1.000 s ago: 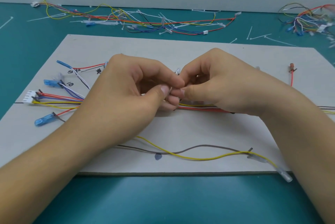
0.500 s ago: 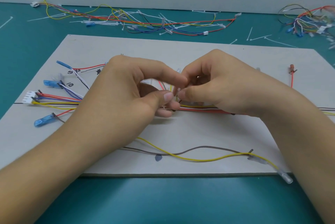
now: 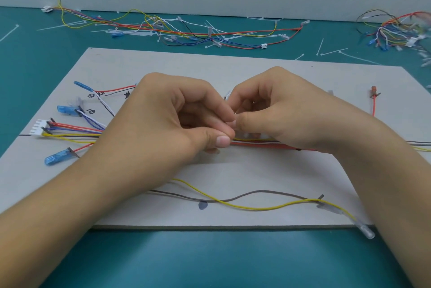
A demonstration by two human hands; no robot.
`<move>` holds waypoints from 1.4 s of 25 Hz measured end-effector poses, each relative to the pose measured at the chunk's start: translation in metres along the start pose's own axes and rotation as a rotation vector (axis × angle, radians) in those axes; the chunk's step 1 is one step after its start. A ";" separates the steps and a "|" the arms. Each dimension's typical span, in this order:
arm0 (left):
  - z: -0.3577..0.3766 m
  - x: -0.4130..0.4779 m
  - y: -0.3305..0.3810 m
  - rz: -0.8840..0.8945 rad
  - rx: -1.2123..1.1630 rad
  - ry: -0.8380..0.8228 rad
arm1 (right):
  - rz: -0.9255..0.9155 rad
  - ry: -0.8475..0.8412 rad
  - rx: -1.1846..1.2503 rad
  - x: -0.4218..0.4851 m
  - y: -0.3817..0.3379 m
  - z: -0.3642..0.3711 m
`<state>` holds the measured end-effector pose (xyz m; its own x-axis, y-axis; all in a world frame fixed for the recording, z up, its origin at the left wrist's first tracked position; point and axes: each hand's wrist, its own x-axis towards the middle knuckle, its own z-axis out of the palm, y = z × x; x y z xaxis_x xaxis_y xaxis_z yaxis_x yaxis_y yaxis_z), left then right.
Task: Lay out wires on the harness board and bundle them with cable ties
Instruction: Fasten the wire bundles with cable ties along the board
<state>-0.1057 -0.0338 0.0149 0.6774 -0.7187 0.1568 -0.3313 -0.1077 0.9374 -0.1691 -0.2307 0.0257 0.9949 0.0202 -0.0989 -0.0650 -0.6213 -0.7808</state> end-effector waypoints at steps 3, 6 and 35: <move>-0.001 0.000 -0.002 0.021 -0.015 0.010 | -0.010 -0.001 0.004 -0.001 0.001 -0.002; 0.000 0.000 -0.003 0.047 -0.014 0.051 | -0.025 -0.016 0.011 -0.002 0.002 -0.003; -0.009 -0.003 0.003 -0.169 0.172 0.174 | -0.104 -0.068 -0.007 0.000 0.004 0.004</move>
<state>-0.1030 -0.0259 0.0198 0.8298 -0.5540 0.0674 -0.3004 -0.3416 0.8906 -0.1695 -0.2298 0.0197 0.9887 0.1373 -0.0596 0.0387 -0.6189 -0.7845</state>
